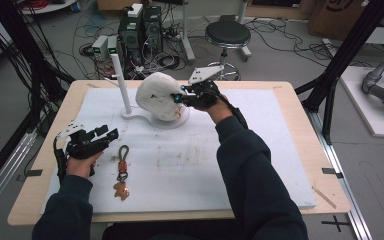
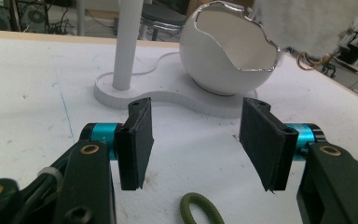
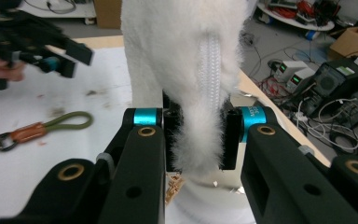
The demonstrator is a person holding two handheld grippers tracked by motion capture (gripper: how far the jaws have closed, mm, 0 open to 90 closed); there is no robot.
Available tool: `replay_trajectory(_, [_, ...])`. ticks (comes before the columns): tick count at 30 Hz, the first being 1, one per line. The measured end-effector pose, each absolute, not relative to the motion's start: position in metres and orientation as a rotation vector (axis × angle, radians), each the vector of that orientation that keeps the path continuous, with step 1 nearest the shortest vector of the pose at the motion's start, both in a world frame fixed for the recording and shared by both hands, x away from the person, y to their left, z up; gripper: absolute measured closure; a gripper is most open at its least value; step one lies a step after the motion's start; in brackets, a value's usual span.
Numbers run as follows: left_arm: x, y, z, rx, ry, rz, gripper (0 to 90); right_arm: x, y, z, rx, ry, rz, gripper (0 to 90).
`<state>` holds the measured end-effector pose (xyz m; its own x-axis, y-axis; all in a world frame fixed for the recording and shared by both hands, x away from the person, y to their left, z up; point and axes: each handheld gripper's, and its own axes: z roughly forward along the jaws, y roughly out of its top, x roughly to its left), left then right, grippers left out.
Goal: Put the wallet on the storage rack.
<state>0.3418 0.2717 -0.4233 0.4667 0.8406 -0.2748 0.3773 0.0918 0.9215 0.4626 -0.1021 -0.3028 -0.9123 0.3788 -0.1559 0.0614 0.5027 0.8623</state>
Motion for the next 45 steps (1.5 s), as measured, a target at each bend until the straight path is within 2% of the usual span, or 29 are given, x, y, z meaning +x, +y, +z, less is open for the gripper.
replay_trajectory(6, [0.342,0.272,-0.424,1.508,1.117,0.480,45.1,0.490,-0.089,-0.294,0.376,2.411,1.283,77.5])
replay_trajectory(14, [0.342,0.272,-0.425,1.513,1.113,0.478,46.1,0.506,-0.083,-0.289,0.369,2.379,1.182,77.3])
replay_trajectory(23, [0.342,0.273,-0.426,1.506,1.121,0.470,46.1,0.509,-0.096,-0.314,0.323,2.401,0.985,77.3])
replay_trajectory(36, [0.342,0.271,-0.426,1.512,1.121,0.464,46.5,0.508,-0.092,-0.302,0.334,2.334,1.081,77.2])
replay_trajectory(45, [0.342,0.272,-0.426,1.507,1.124,0.463,46.8,0.509,-0.080,-0.296,0.277,2.334,1.027,77.1])
